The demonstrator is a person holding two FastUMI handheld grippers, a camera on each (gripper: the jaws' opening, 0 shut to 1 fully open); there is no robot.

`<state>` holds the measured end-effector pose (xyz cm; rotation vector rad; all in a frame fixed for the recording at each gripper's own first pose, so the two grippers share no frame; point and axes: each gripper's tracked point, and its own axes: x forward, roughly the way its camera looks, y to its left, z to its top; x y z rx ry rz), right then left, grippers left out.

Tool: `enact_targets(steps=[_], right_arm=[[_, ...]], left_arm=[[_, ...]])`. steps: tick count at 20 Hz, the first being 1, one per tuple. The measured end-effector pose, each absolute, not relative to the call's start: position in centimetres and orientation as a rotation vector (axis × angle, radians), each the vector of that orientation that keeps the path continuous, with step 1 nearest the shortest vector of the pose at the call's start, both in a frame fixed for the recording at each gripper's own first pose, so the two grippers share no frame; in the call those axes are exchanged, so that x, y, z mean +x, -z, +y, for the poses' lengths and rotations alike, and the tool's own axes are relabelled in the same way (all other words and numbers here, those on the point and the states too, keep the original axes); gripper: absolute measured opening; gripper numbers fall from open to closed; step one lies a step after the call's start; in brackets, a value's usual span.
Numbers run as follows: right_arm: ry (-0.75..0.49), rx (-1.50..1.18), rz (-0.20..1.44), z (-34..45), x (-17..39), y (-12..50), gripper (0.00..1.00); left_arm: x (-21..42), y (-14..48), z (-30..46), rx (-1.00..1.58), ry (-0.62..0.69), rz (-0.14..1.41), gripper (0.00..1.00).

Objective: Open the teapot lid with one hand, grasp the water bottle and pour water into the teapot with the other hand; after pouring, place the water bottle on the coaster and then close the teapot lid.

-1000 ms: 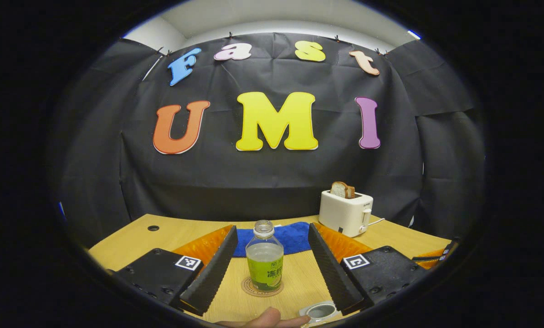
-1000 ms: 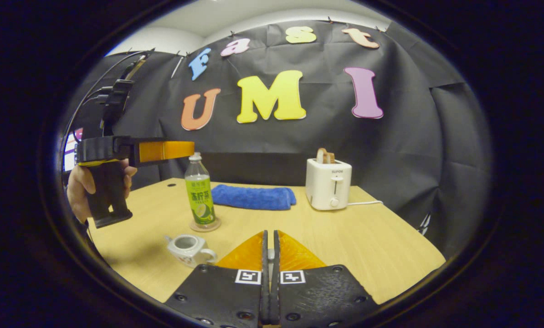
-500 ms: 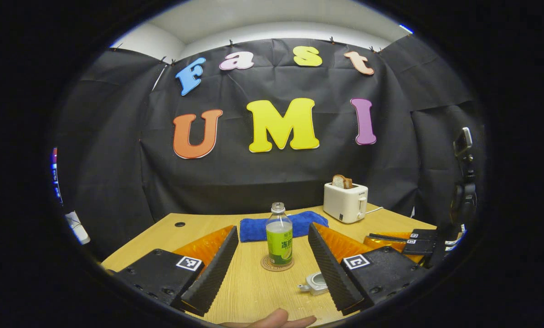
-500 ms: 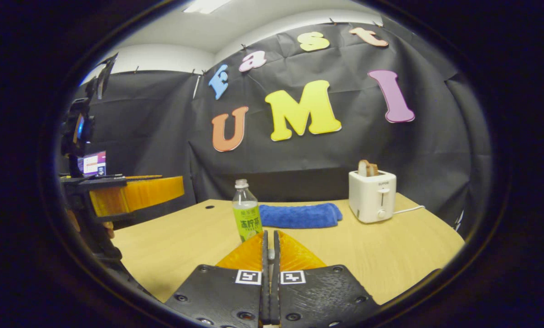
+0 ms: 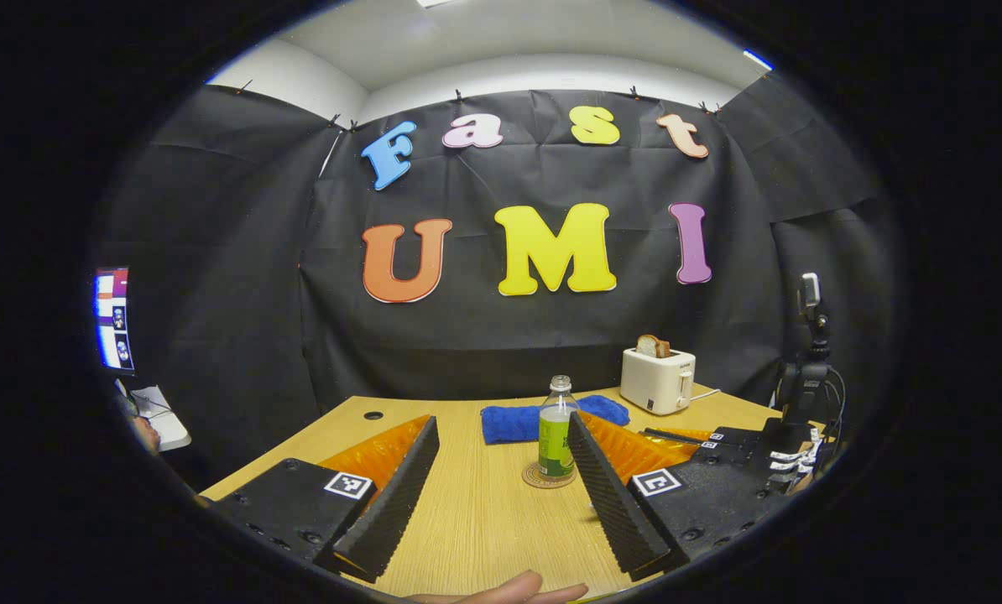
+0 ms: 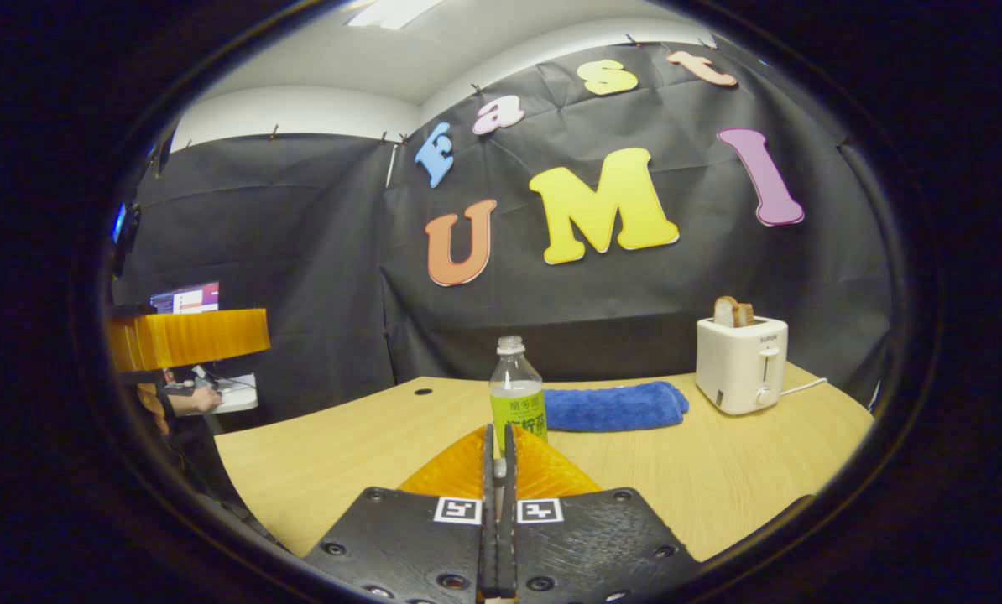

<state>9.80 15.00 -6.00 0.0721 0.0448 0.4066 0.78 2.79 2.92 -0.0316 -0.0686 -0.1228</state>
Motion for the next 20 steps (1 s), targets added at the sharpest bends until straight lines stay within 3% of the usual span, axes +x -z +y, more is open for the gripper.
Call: enact_targets(steps=[11, 20], right_arm=[[-0.37, 0.106, 0.202, 14.8, 12.1, 13.2, 0.01], [-0.337, 0.086, 0.2, 15.0, 13.0, 13.5, 0.0]], left_arm=[[1.8, -1.9, 4.2, -0.009, 0.111, -0.039, 0.96], [2.1, -1.6, 3.9, -0.029, 0.137, -0.028, 0.96]])
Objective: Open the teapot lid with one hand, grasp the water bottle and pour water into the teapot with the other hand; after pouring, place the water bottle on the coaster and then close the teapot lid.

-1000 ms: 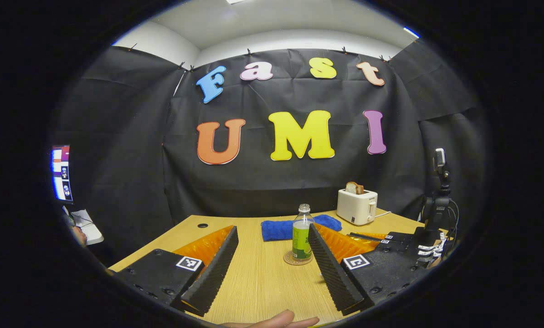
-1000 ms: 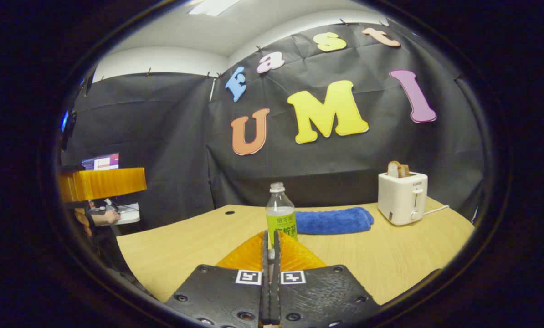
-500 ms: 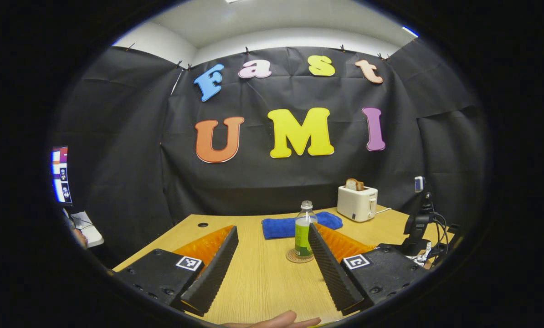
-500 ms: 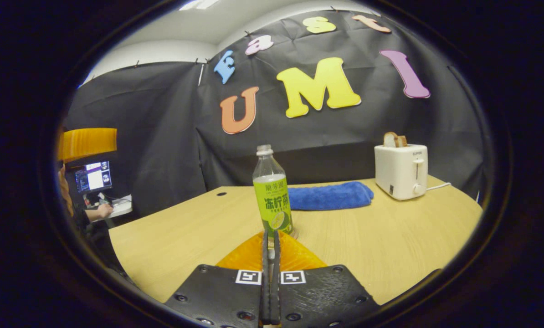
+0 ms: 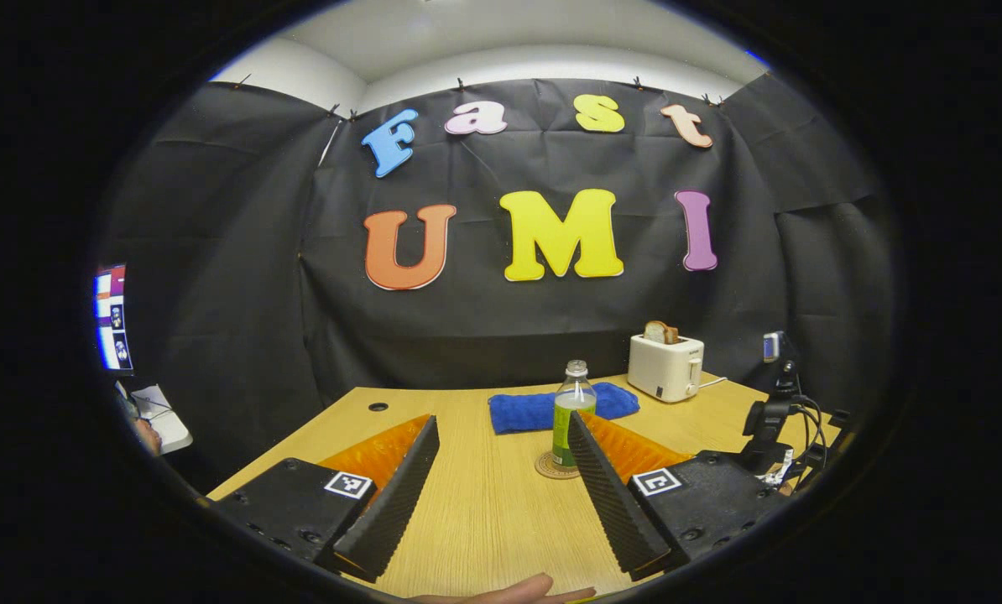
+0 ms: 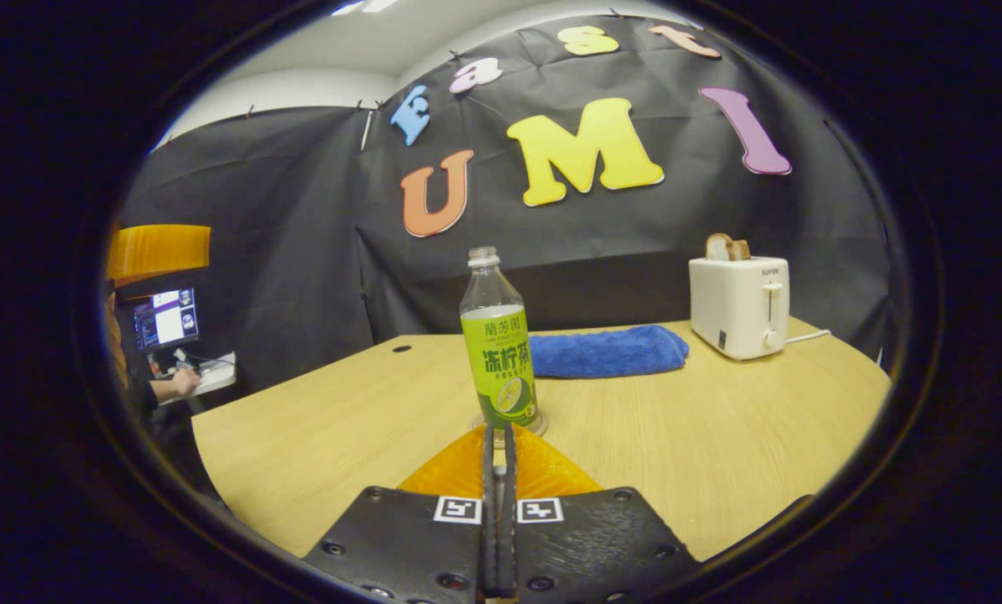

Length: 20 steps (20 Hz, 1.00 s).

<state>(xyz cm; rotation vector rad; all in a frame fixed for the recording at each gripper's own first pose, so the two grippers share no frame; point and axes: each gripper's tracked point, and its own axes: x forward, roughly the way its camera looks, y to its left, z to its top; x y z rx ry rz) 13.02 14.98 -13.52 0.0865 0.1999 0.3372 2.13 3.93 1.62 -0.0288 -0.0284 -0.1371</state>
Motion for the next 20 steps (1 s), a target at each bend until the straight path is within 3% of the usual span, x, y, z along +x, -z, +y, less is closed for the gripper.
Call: enact_targets(steps=[4, 6, 8, 9, 12, 13, 16, 18, 20], right_arm=[[-0.334, 0.075, 0.191, 15.2, 13.3, 13.1, 0.0], [-0.319, 0.071, 0.173, 14.9, 13.2, 12.5, 0.12], [-0.317, 0.074, 0.159, 14.9, 12.8, 11.7, 0.09], [-0.314, 0.074, 0.155, 14.8, 12.7, 11.5, 0.16], [-0.303, 0.087, 0.139, 14.3, 12.1, 10.0, 0.18], [-0.297, 0.094, 0.133, 14.1, 11.7, 9.6, 0.24], [-0.255, 0.088, 0.118, 12.4, 10.7, 7.7, 0.3], [-0.255, 0.108, 0.096, 11.6, 9.7, 5.7, 0.39], [-0.26, 0.114, 0.061, 10.4, 8.5, 3.5, 0.55]], left_arm=[[2.3, -1.3, 4.2, -0.034, 0.134, -0.016, 0.96], [2.3, -1.2, 4.1, -0.038, 0.133, -0.011, 0.97], [2.4, -1.1, 4.2, -0.038, 0.13, -0.007, 0.96], [2.3, -1.2, 4.3, -0.037, 0.129, -0.01, 0.96], [2.2, -1.5, 4.3, -0.04, 0.128, -0.016, 0.96], [2.2, -1.5, 4.3, -0.041, 0.129, -0.018, 0.96], [2.1, -1.7, 4.4, -0.033, 0.129, -0.028, 0.97], [2.2, -1.8, 4.3, -0.038, 0.129, -0.029, 0.97], [2.1, -1.8, 4.2, -0.03, 0.117, -0.025, 0.96]])
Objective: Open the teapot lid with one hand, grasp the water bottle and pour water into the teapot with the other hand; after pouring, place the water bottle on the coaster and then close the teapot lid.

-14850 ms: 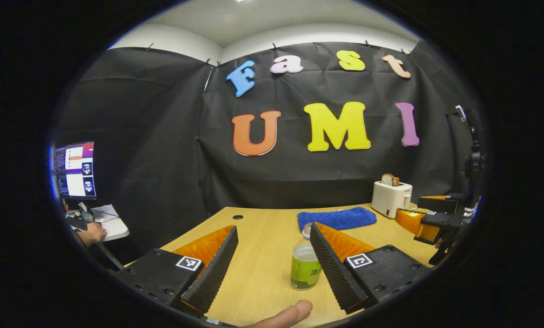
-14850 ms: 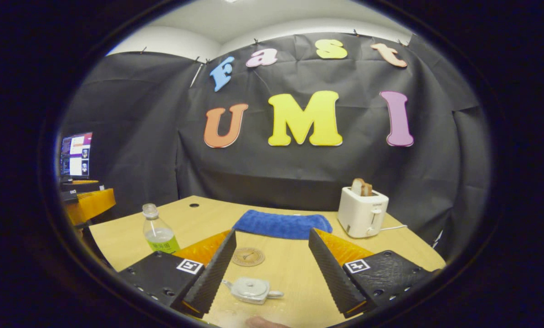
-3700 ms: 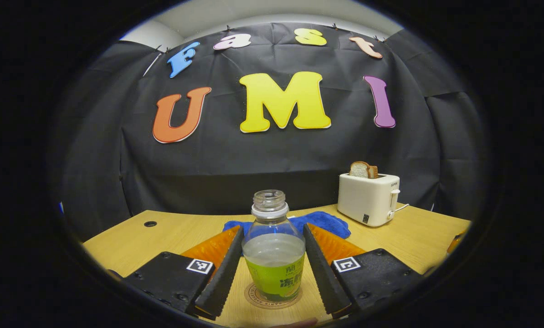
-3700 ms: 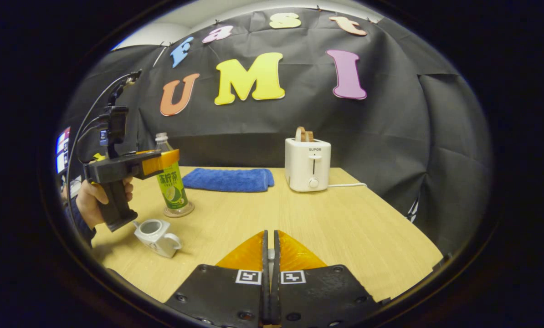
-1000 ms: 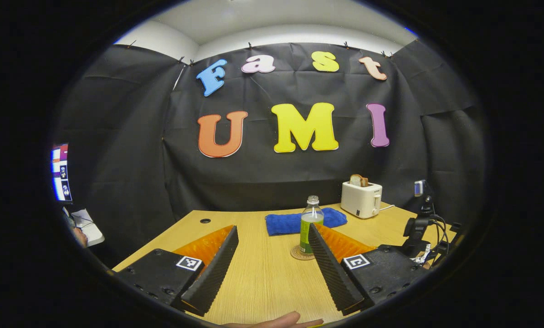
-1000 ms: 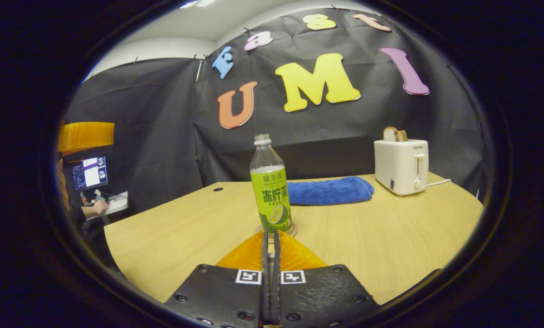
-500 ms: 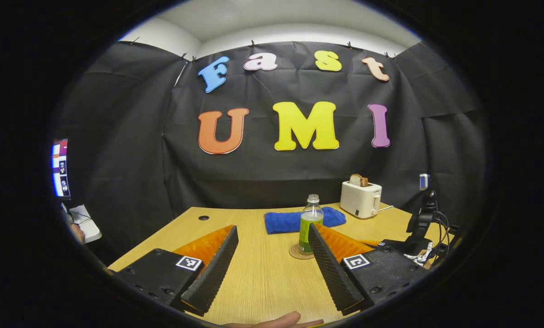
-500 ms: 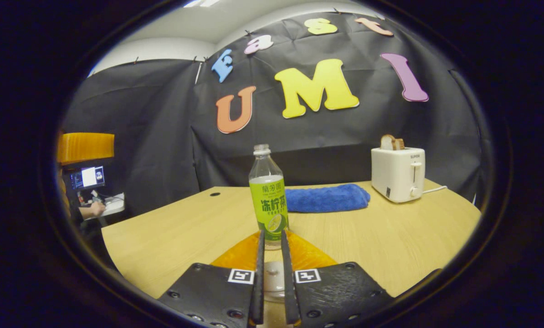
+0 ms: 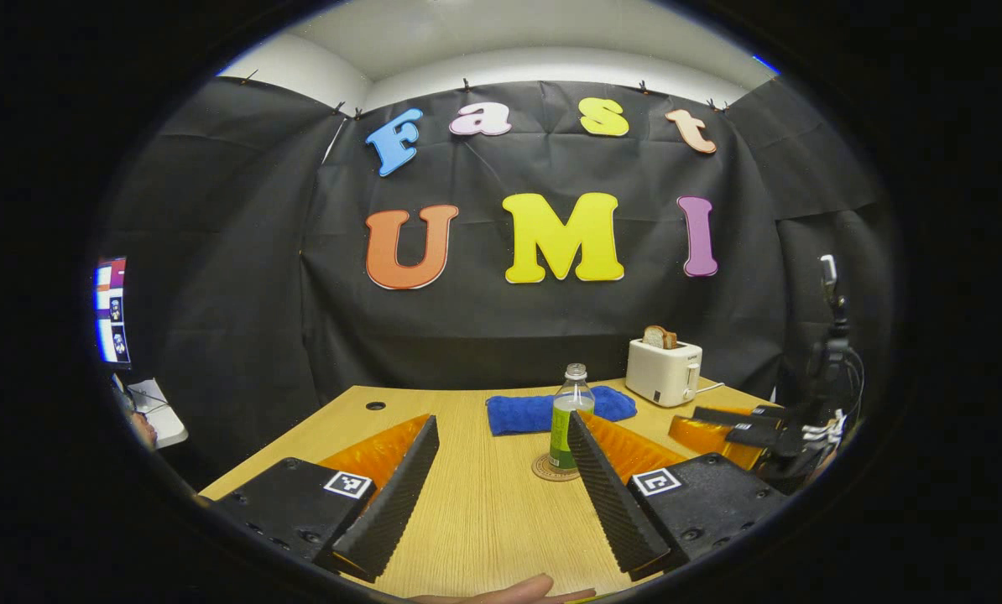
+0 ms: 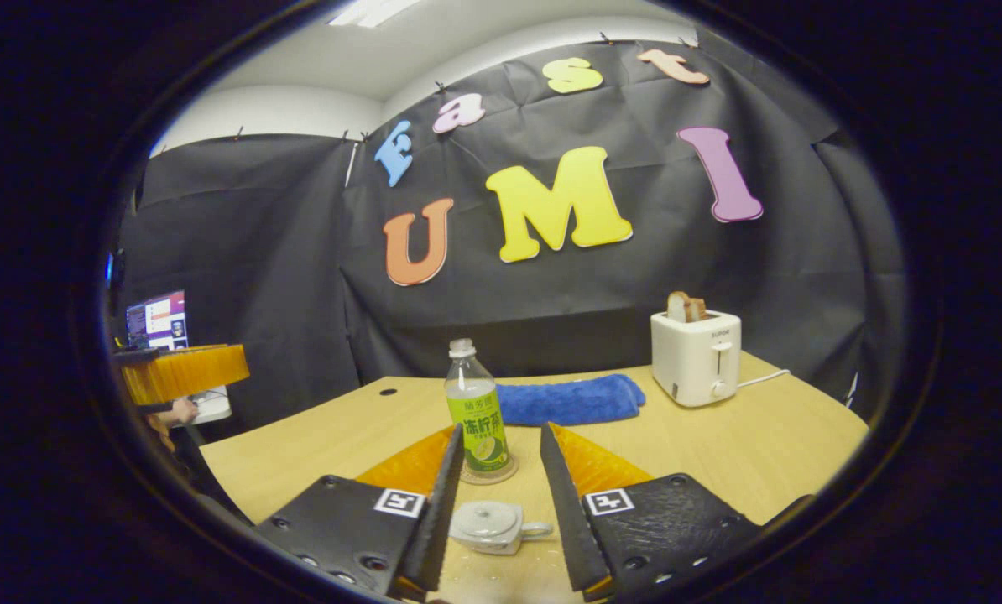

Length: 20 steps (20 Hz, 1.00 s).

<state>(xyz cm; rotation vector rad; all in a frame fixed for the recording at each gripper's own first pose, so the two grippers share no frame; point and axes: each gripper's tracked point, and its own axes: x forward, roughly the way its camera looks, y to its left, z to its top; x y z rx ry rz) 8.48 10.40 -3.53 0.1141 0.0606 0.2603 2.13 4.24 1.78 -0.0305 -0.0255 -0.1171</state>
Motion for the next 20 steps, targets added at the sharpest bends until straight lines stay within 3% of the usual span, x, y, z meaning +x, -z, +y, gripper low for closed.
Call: enact_targets(steps=[1, 2, 4, 7, 8, 20], right_arm=[[-0.273, 0.113, 0.045, 10.2, 7.9, 2.7, 0.65], [-0.265, 0.101, 0.031, 9.4, 7.4, 2.0, 0.84], [-0.219, 0.068, -0.006, 7.3, 6.5, 0.4, 0.98], [-0.164, -0.005, -0.041, 5.0, 5.0, -0.9, 0.92], [-0.15, -0.022, -0.052, 4.2, 4.3, -1.3, 0.95], [-0.002, -0.041, -0.024, -4.8, 1.4, -1.1, 0.96]], left_arm=[[2.1, -1.9, 4.4, -0.03, 0.104, -0.025, 0.96], [1.9, -2.0, 4.5, -0.033, 0.093, -0.029, 0.97], [1.8, -2.2, 4.0, -0.042, 0.09, -0.033, 0.96], [1.8, -2.3, 4.0, -0.039, 0.078, -0.045, 0.96], [1.9, -2.3, 3.8, -0.04, 0.075, -0.047, 0.96], [1.3, -2.9, 0.4, -0.055, 0.029, -0.085, 0.96]])
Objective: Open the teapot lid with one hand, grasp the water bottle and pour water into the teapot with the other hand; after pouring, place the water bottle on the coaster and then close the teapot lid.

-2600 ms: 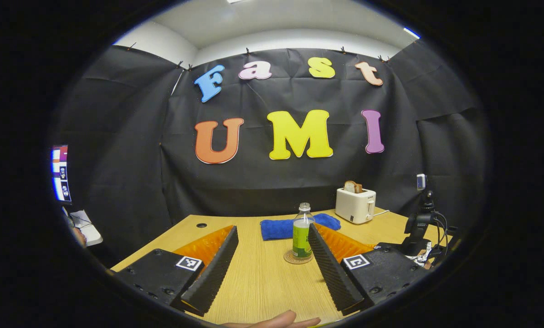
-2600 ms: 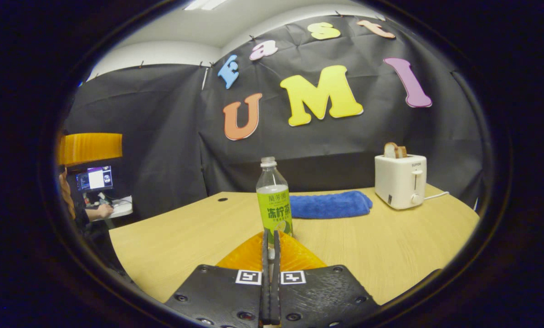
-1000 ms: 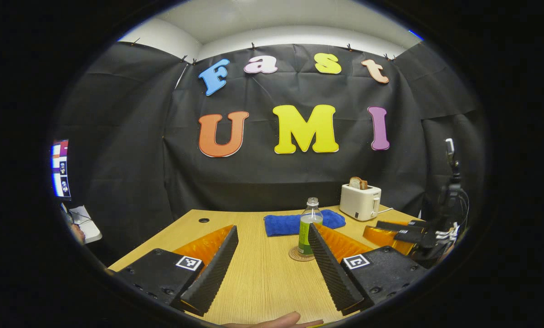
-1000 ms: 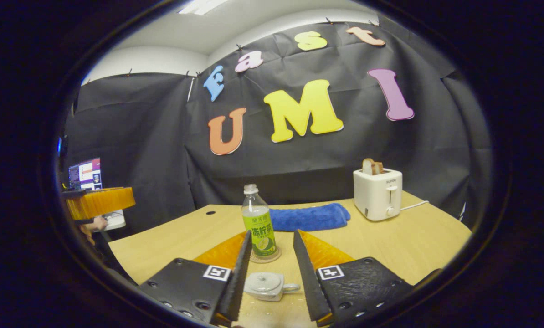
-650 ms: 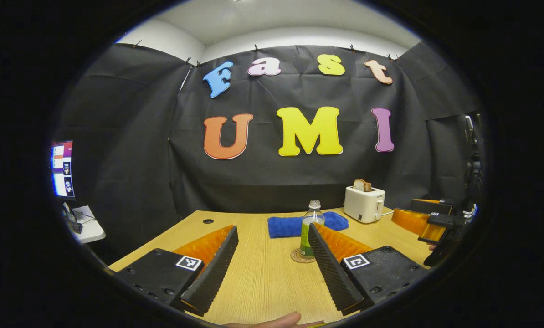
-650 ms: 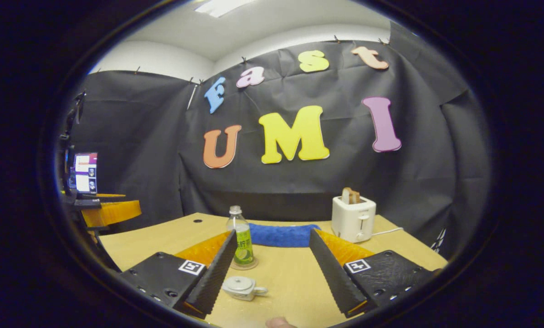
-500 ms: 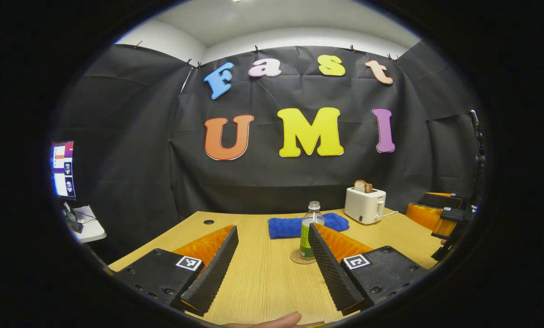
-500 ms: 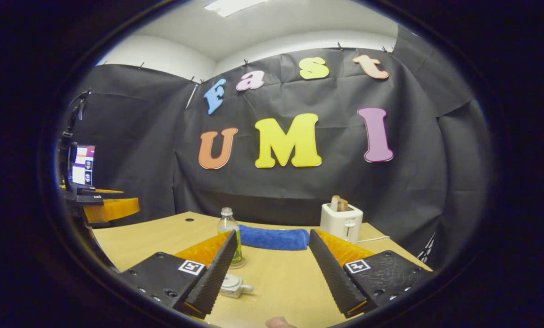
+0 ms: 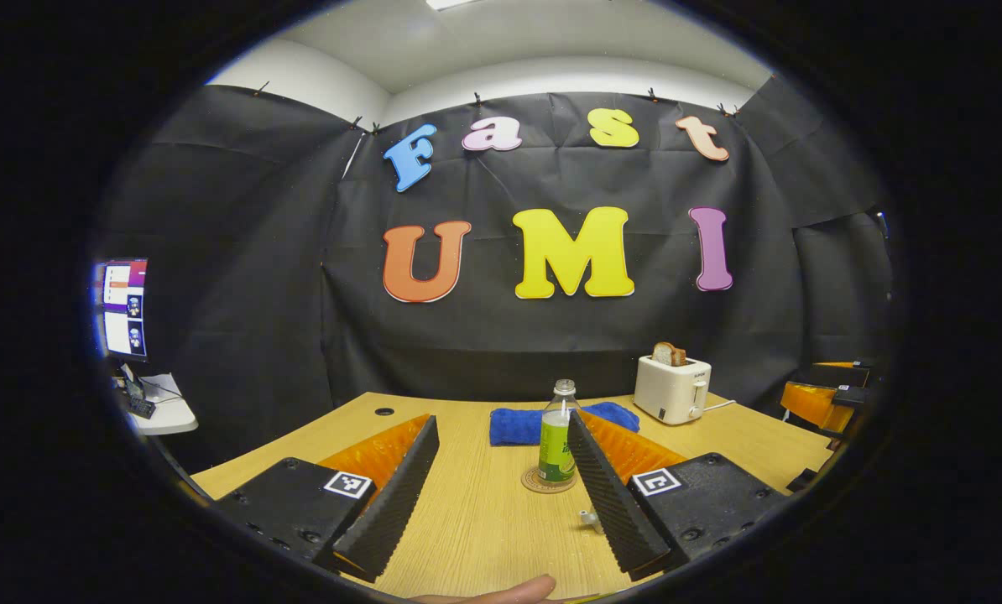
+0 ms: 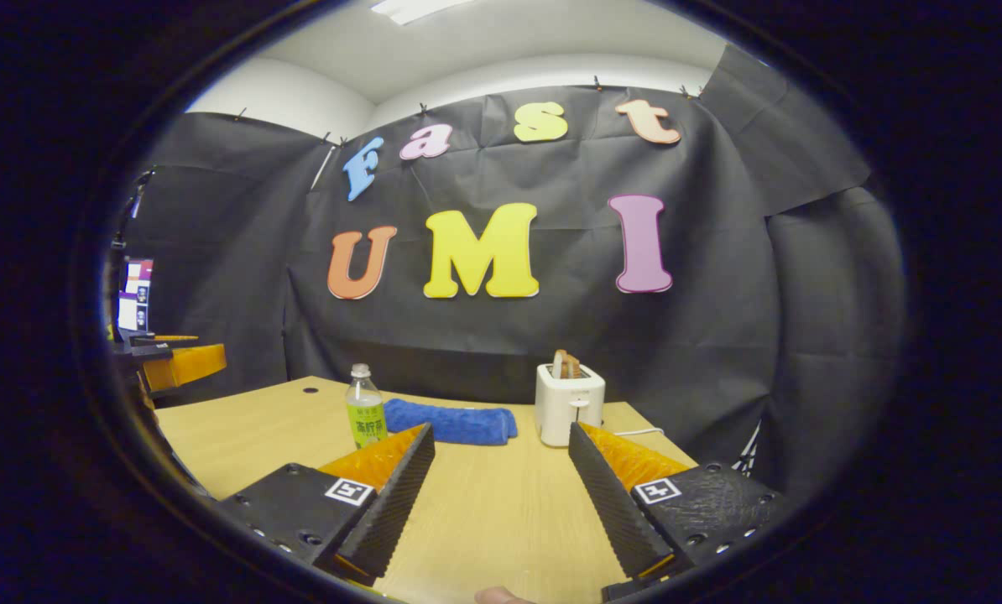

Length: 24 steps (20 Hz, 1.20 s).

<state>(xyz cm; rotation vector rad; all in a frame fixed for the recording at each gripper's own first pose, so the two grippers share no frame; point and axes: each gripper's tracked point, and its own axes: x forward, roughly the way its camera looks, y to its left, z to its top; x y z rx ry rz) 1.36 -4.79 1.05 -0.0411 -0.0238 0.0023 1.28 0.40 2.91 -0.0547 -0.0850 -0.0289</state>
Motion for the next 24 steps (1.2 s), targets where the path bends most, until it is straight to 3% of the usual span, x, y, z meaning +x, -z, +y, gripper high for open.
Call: enact_targets(steps=[24], right_arm=[[0.001, -0.062, -0.008, -4.4, 1.1, -0.8, 0.95]], left_arm=[[1.0, -3.5, 0.7, -0.045, -0.035, -0.137, 0.96]])
